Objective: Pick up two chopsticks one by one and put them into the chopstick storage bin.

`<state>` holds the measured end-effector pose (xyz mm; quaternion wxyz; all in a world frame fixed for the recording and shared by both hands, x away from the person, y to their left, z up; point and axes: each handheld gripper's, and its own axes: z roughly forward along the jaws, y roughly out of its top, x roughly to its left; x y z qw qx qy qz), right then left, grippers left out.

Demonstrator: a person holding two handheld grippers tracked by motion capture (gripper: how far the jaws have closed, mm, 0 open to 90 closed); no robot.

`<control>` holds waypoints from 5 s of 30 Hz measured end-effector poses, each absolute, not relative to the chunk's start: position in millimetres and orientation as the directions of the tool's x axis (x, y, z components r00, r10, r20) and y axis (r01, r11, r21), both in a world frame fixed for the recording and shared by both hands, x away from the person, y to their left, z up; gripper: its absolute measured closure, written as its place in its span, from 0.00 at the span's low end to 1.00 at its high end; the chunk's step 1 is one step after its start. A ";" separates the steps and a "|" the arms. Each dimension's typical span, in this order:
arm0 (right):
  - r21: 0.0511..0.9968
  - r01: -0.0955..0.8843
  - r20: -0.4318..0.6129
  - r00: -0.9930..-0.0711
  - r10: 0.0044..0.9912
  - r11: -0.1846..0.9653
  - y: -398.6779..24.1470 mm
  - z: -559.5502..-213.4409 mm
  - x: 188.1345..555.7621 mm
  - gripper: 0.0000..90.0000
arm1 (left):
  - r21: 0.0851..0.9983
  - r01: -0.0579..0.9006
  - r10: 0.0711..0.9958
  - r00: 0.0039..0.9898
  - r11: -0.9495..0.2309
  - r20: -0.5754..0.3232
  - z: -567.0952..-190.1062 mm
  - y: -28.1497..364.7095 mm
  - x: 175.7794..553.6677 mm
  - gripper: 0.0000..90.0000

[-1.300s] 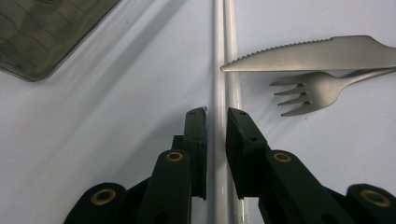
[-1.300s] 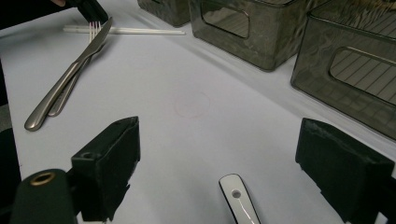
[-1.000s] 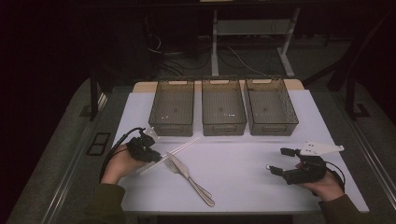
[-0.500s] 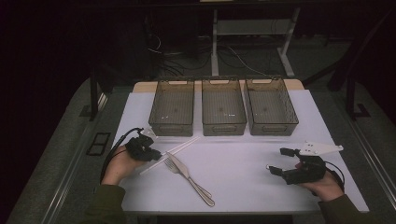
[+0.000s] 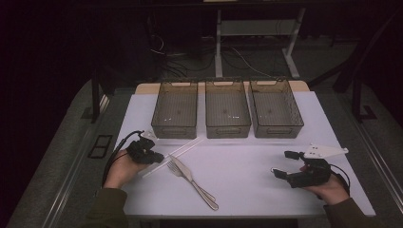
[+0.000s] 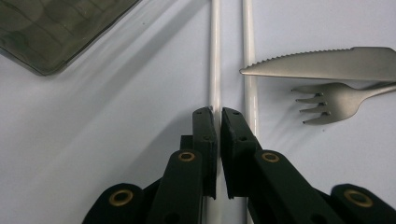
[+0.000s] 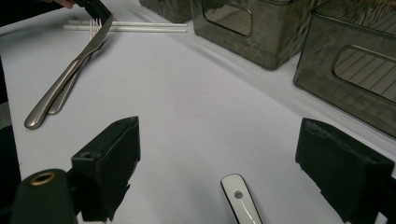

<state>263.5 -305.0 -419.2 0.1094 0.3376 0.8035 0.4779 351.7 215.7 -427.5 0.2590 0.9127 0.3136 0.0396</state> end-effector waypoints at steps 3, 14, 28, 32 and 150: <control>0.843 0.438 0.150 -0.747 0.648 0.311 -306.0 -418.9 263.5 0.15 | 0.495 0.547 0.587 0.805 -0.675 -0.089 -426.2 215.9 351.7 0.94; 0.845 0.436 0.148 -0.747 0.648 0.310 -306.5 -418.7 263.7 0.15 | 0.542 0.553 0.599 0.793 -0.633 -0.109 -413.7 223.4 346.7 0.94; 0.845 0.436 0.147 -0.748 0.648 0.311 -306.6 -418.6 263.7 0.15 | 0.564 0.519 0.569 0.816 -0.643 -0.101 -401.1 221.6 342.6 0.94; 0.845 0.437 0.149 -0.747 0.648 0.309 -306.5 -418.4 263.7 0.15 | 0.575 0.511 0.565 0.819 -0.638 -0.101 -395.1 217.9 341.5 0.94; 0.843 0.448 0.166 -0.742 0.649 0.297 -308.5 -419.4 264.4 0.15 | 0.710 0.554 0.729 0.679 -0.434 -0.085 -345.1 199.8 418.4 0.50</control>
